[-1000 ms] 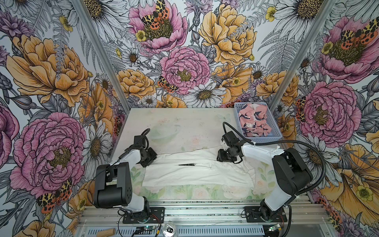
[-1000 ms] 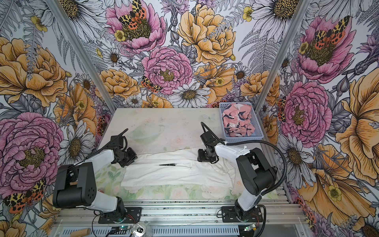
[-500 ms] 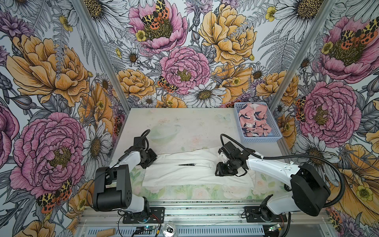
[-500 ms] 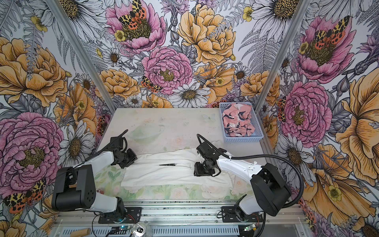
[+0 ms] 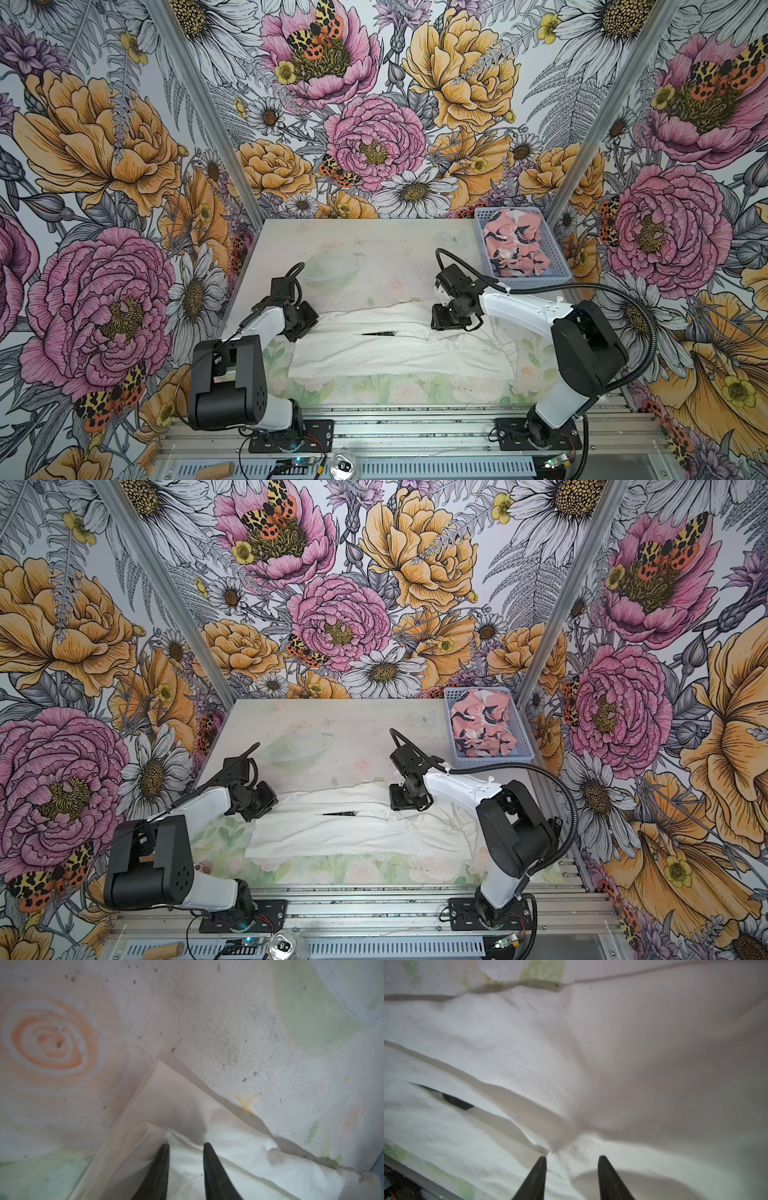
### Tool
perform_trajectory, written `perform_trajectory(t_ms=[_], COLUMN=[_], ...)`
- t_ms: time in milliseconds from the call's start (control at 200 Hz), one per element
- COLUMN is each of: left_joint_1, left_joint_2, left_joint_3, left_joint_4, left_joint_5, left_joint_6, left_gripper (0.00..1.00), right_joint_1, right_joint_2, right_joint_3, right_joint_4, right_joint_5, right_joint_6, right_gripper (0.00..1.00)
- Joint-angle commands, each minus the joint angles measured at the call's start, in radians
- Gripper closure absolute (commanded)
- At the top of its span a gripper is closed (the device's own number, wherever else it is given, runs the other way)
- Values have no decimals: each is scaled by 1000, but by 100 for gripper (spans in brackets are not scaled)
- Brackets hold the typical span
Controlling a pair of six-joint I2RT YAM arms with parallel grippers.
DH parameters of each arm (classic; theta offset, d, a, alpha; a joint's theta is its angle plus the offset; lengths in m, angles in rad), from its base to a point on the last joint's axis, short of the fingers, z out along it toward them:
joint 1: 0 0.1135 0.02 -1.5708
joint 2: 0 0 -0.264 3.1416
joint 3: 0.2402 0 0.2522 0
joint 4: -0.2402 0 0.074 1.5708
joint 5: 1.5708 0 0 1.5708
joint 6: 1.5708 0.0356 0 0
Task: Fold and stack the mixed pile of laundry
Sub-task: 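Smooth the folded shirt with the right gripper while the left gripper holds its corner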
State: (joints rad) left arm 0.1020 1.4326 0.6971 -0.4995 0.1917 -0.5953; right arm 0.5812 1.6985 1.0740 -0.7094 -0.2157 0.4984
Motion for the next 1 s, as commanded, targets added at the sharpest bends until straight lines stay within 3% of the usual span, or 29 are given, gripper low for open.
perform_trajectory(t_ms=[0, 330, 570, 826, 996], left_joint_1=[-3, 2, -3, -13, -26], left_joint_2=[-33, -19, 3, -44, -113], left_joint_3=[-18, -21, -9, -51, -113], left_joint_4=[-5, -10, -30, -76, -93], left_joint_5=[-13, -11, -15, -22, -10], left_joint_6=[18, 28, 50, 32, -12], left_gripper=[70, 70, 71, 76, 78], right_joint_1=[15, 86, 63, 13, 12], right_joint_2=[-23, -187, -228, -51, 93], right_joint_3=[-32, -214, -113, 97, 202], right_joint_4=[15, -18, -90, -52, 8], right_joint_5=[-40, -115, -60, 11, -23], right_joint_6=[-9, 83, 52, -17, -26], right_gripper=[59, 61, 59, 56, 56])
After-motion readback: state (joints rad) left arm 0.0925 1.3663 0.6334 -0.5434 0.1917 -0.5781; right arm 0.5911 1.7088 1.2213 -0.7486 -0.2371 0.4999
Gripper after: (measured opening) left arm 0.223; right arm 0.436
